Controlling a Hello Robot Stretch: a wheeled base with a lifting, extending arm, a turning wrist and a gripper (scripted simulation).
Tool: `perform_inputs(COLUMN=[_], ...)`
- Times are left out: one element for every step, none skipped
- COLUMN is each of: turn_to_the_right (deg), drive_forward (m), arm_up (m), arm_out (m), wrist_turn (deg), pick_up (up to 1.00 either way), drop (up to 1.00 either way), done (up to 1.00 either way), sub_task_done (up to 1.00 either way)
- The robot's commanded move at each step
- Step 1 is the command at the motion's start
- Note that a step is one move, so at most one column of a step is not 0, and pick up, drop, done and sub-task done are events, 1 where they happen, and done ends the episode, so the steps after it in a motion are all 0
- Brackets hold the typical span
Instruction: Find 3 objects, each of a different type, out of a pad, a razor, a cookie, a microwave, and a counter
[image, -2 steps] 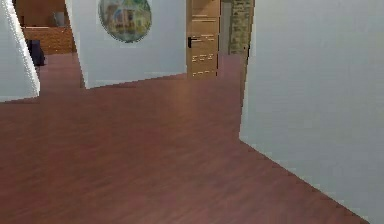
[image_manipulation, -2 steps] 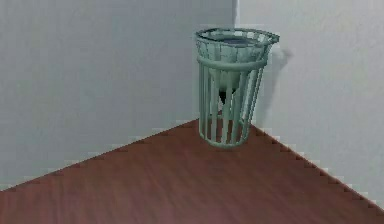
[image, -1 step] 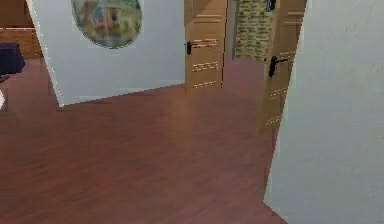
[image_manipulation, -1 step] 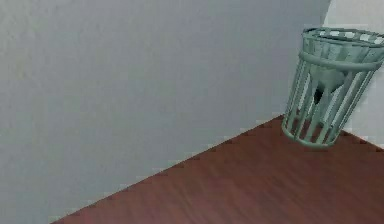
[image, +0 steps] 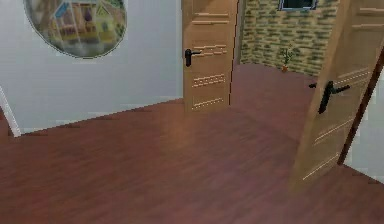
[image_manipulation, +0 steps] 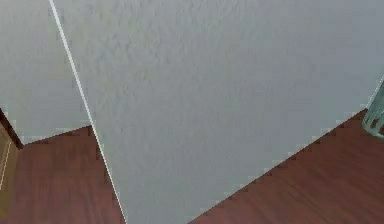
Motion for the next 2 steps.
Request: perform_inputs(turn_to_the_right=[-12.0, 0.0], drive_forward=[0.00, 0.15], arm_up=[0.00, 0.00], arm_out=[0.00, 0.00], wrist_turn=[0.0, 0.0], pick_up=[0.00, 0.00], drop=[0.00, 0.00], done=[0.00, 0.00], sub_task_done=[0.00, 0.00])
